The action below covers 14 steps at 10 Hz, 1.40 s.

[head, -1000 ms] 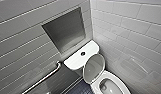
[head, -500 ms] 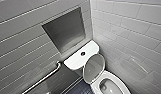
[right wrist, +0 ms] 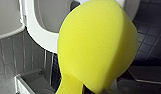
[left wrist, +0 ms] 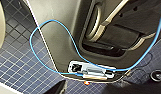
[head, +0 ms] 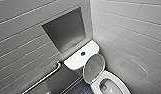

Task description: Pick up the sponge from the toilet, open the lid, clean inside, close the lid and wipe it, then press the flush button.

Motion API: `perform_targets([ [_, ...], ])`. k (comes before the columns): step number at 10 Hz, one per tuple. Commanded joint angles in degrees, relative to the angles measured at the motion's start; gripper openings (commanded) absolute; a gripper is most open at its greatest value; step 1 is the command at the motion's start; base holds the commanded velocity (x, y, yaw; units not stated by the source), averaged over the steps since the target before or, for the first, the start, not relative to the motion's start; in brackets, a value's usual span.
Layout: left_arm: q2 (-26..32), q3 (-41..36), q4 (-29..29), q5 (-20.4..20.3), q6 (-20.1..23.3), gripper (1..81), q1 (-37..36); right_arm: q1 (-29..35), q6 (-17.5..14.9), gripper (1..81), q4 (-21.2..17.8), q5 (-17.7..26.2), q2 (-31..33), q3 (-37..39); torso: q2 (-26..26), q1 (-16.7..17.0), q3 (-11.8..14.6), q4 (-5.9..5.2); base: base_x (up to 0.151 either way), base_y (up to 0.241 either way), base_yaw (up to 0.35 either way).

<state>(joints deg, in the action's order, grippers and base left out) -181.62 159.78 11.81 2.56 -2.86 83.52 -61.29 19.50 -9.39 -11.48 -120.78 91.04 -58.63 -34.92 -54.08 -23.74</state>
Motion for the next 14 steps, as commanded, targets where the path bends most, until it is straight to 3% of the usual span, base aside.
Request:
perform_targets([
  [1, 0.46, 0.36, 0.14, 4.73, 0.23, 81.1, 1.26, 14.38, -0.87, 1.0, 1.74, 19.04, 1.48, 2.64, 0.0, 0.0, 0.0, 0.0, 0.0, 0.0, 0.0],
  [3, 0.46, 0.36, 0.14, 4.82, 0.23, 81.1, 1.26, 18.87, -0.78, 1.0, 2.08, 23.32, -3.49, 9.1, 0.0, 0.0, 0.0, 0.0, 0.0, 0.0, 0.0],
  [7, 0.19, 0.36, 0.14, 5.17, 0.14, 81.1, 1.26, 31.86, -0.96, 1.0, 1.92, 27.83, -14.15, 22.67, 0.0, 0.0, 0.0, 0.0, 0.0, 0.0, 0.0],
  [9, 0.11, 0.36, 0.14, 5.17, 0.23, 81.1, 1.26, 37.33, -0.78, 1.0, 2.18, 28.62, -17.06, 22.5, 0.02, 0.0, 0.0, 0.0, 0.0, 0.0, 0.0],
  [11, 0.11, 0.36, 0.14, 5.17, 0.23, 81.1, 1.26, 38.74, -1.14, 1.0, 2.36, 30.46, -22.22, 24.86, 0.02, 0.0, 0.0, 0.0, 0.0, 0.0, 0.0],
  [14, 0.11, 0.36, 0.14, 5.17, 0.23, 81.1, 1.26, 37.6, -1.31, 1.0, 3.76, 28.27, -28.4, 30.24, 0.02, 0.0, 0.0, 0.0, 0.0, 0.0, 0.0],
])
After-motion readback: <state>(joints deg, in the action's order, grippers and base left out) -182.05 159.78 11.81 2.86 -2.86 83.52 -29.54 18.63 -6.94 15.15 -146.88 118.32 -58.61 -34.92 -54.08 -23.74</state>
